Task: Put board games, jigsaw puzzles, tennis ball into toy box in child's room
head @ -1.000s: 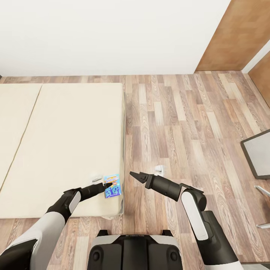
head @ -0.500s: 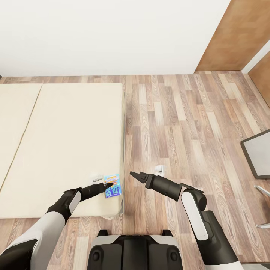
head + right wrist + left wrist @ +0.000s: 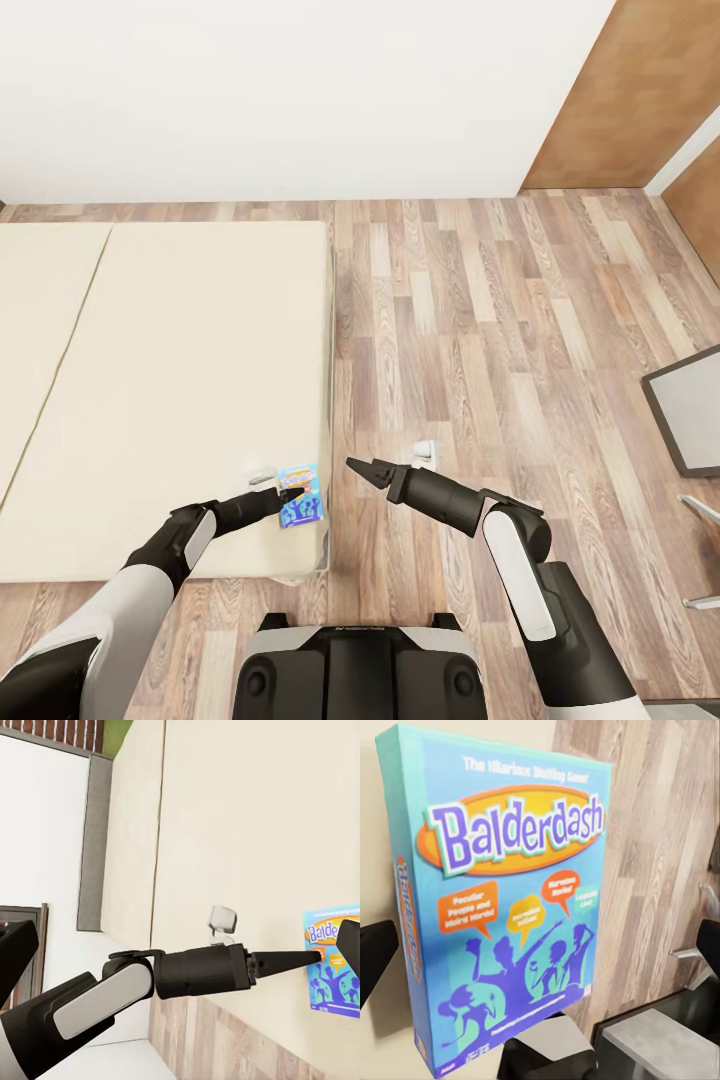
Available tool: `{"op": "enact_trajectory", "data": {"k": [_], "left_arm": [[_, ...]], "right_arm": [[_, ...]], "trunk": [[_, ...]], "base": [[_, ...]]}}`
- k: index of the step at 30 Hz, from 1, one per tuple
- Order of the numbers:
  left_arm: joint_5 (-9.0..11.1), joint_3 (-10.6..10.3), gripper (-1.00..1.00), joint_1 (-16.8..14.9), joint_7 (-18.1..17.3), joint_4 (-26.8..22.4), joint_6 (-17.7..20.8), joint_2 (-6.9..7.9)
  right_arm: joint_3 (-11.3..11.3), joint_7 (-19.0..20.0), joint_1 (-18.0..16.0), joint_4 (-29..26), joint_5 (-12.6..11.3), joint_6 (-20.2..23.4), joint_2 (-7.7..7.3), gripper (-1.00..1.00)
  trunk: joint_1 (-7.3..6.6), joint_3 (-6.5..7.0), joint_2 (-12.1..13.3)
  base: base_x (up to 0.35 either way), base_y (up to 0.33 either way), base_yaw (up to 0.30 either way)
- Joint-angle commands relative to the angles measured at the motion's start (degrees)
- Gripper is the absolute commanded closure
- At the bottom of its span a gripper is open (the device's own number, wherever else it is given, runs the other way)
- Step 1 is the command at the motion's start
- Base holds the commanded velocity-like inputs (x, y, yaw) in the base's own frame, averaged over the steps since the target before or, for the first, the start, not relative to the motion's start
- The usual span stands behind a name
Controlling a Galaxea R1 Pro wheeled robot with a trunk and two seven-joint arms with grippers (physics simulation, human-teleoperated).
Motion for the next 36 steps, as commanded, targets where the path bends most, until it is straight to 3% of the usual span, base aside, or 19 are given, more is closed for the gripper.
{"op": "enact_trajectory", "data": {"k": [1, 36], "left_arm": [[0.3, 0.2, -1.00, 0.0, -0.3, 0.0, 0.6, -0.01], [0.2, 0.3, -1.00, 0.0, -3.3, 0.0, 0.3, -0.01]], "right_arm": [[-0.1, 0.1, 0.0, 0.0, -0.1, 0.3, 0.03, -1.00], [0.0, 0.0, 0.0, 0.0, -0.1, 0.4, 0.08, -1.00]], "trunk": [[0.02, -0.05, -0.1], [0.02, -0.05, -0.1]], "base": [[0.000, 0.000, 0.000], [0.000, 0.000, 0.000]]}}
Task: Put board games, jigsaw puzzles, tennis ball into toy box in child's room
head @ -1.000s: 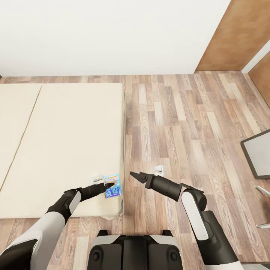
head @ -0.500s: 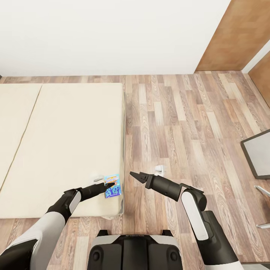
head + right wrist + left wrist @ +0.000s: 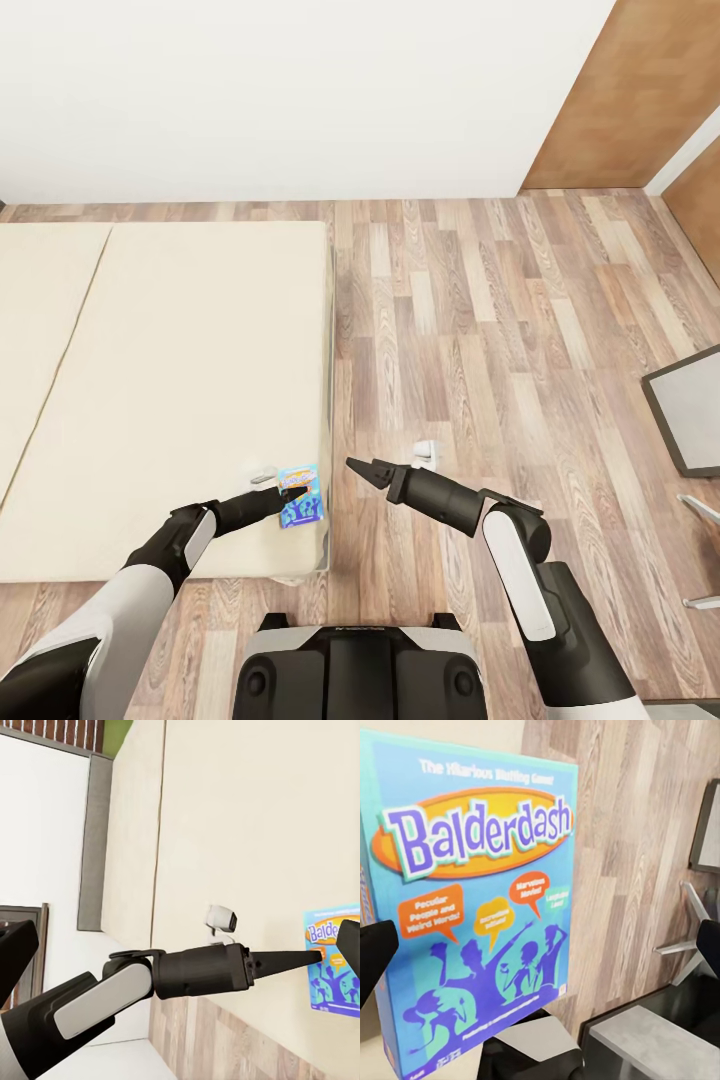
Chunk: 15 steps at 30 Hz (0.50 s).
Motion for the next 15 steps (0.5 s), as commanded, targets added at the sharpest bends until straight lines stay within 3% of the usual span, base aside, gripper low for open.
{"op": "enact_trajectory", "data": {"k": [1, 15], "left_arm": [[0.3, 0.2, -1.00, 0.0, -0.2, 0.0, 0.6, -0.01], [0.3, 0.1, -1.00, 0.0, 0.7, 0.0, 0.6, -0.07]], "right_arm": [[-0.1, 0.0, 0.0, 0.0, -0.1, 0.4, 0.09, -1.00], [-0.2, -1.5, 0.0, 0.0, -0.2, 0.7, 0.46, -1.00]], "trunk": [[0.02, -0.04, -0.1], [0.02, -0.04, -0.1]], "base": [[0.000, 0.000, 0.000], [0.000, 0.000, 0.000]]}}
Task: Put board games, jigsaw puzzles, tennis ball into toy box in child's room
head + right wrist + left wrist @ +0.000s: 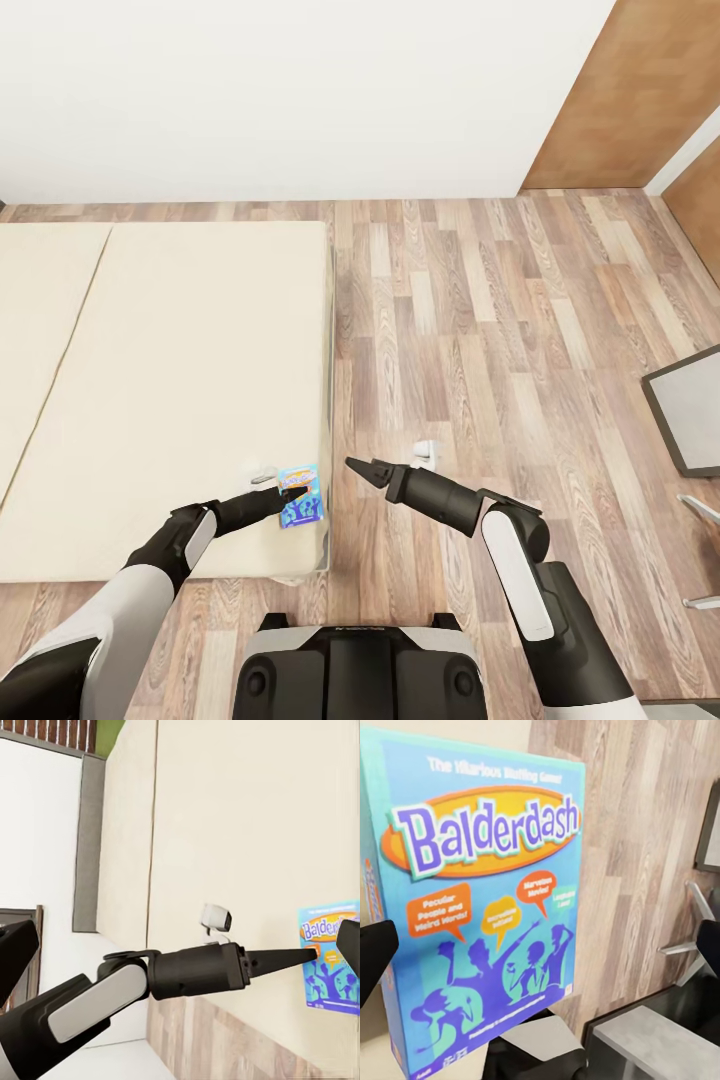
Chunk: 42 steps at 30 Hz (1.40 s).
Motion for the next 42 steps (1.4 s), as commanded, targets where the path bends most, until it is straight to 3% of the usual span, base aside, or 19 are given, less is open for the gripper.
{"op": "enact_trajectory", "data": {"k": [1, 9, 42], "left_arm": [[0.3, 0.2, -1.00, 0.0, -0.1, 0.0, 0.6, -0.02], [0.2, 0.4, -1.00, 0.0, 0.2, 0.0, 0.6, -0.02], [0.2, 0.4, -1.00, 0.0, 0.3, 0.0, 0.6, 0.04]], "right_arm": [[-0.1, -0.3, 0.0, 0.0, -0.1, 0.4, 0.04, -1.00], [0.0, -2.4, 0.0, 0.0, 0.0, 0.7, 0.08, -1.00], [0.0, -2.6, 0.0, 0.0, -0.4, 0.8, 0.09, -1.00]], "trunk": [[0.02, -0.05, -0.1], [0.02, -0.05, -0.1], [0.02, -0.72, -0.1]], "base": [[0.000, 0.000, 0.000], [0.000, 0.000, 0.000], [0.000, 0.000, 0.000]]}}
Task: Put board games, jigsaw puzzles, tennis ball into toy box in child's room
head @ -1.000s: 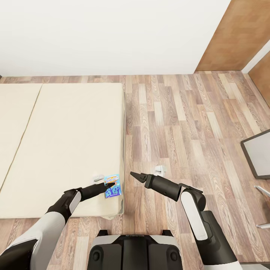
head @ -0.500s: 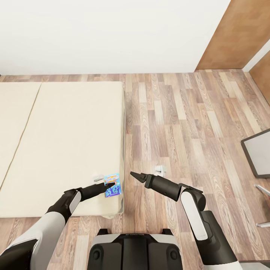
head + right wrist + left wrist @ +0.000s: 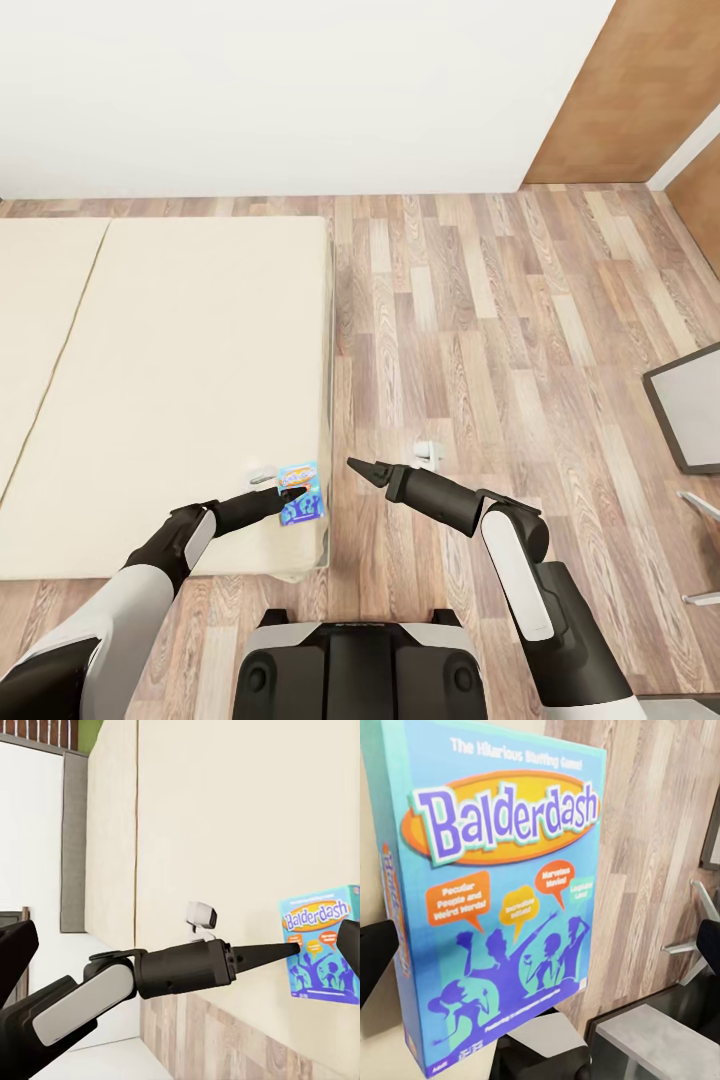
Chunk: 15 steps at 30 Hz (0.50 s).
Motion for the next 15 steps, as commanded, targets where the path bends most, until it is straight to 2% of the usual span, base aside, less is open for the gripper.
{"op": "enact_trajectory", "data": {"k": [1, 15], "left_arm": [[0.3, 0.2, -1.00, 0.0, -0.2, 0.0, 0.6, -0.01], [0.3, 0.2, -1.00, 0.0, -0.2, 0.0, 0.6, -0.01]], "right_arm": [[-0.1, 0.1, 0.0, 0.0, -0.1, 0.3, 0.03, -1.00], [0.0, 0.2, 0.0, 0.0, -0.4, 0.3, -0.02, -1.00]], "trunk": [[0.02, -0.05, -0.1], [0.02, -0.82, -0.1]], "base": [[0.000, 0.000, 0.000], [0.000, 0.000, 0.000]]}}
